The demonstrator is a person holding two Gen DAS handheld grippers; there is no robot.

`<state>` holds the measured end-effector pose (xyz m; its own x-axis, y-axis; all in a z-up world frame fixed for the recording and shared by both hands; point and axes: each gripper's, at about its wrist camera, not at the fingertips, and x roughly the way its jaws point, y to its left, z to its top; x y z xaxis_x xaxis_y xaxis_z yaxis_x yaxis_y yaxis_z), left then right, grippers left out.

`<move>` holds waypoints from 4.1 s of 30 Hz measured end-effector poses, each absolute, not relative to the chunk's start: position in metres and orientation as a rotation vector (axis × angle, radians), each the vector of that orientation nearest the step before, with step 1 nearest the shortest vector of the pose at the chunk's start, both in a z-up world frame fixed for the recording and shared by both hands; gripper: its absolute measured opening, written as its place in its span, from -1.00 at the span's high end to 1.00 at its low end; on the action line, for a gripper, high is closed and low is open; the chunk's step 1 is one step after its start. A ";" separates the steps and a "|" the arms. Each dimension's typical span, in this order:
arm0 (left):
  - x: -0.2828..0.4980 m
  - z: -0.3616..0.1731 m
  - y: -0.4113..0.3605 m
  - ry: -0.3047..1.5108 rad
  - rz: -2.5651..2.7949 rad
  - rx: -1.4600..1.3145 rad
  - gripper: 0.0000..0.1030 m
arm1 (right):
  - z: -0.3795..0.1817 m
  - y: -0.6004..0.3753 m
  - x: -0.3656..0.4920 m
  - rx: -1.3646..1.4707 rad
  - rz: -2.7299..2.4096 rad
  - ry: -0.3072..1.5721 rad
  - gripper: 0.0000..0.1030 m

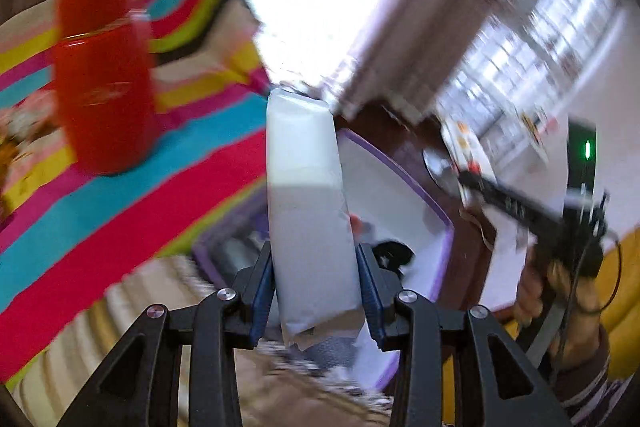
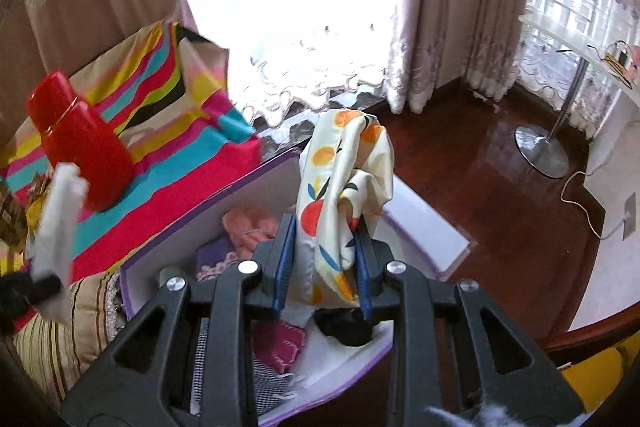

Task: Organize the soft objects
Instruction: 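Carry the white towel with the left tool while the right tool carries the fruit-print cloth to the box, then open the left tool over the white box while the right tool releases the fruit-print cloth, then move both open tools back over the remaining items on the cushion, then lower the left tool onto the yellow sponge in the orange mesh bag and close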

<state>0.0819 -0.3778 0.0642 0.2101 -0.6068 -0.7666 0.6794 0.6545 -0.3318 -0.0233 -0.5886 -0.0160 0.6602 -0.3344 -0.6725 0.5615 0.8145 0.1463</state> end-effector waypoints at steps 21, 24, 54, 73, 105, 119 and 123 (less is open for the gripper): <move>0.051 0.018 -0.437 1.188 -1.066 0.228 -0.24 | -0.029 -0.602 -0.023 0.311 -0.464 0.716 0.39; 0.063 0.017 -0.424 1.192 -1.036 0.174 -0.24 | -0.032 -0.597 -0.013 0.283 -0.430 0.731 0.39; 0.122 0.041 -0.307 1.097 -0.827 -0.098 -0.24 | -0.013 -0.512 0.038 0.223 -0.178 0.732 -0.33; 0.178 0.032 -0.071 0.987 -0.341 -0.440 -0.24 | -0.005 -0.308 0.114 0.036 0.223 0.786 -0.33; 0.319 0.017 -0.065 0.958 -0.277 0.048 -0.64 | -0.009 -0.188 0.234 -0.190 0.235 0.688 -0.57; 0.373 -0.030 -0.074 1.054 -0.207 0.182 -0.68 | -0.014 -0.172 0.289 -0.286 0.204 0.661 -0.65; 0.375 -0.035 -0.080 1.040 -0.213 0.224 -0.71 | -0.022 -0.172 0.307 -0.296 0.160 0.695 -0.65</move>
<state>0.3750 -0.0798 -0.0355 0.4892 -0.0683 -0.8695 0.2795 0.9566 0.0822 0.3071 -0.1725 -0.0220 0.7584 0.0468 -0.6501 -0.2422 0.9462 -0.2144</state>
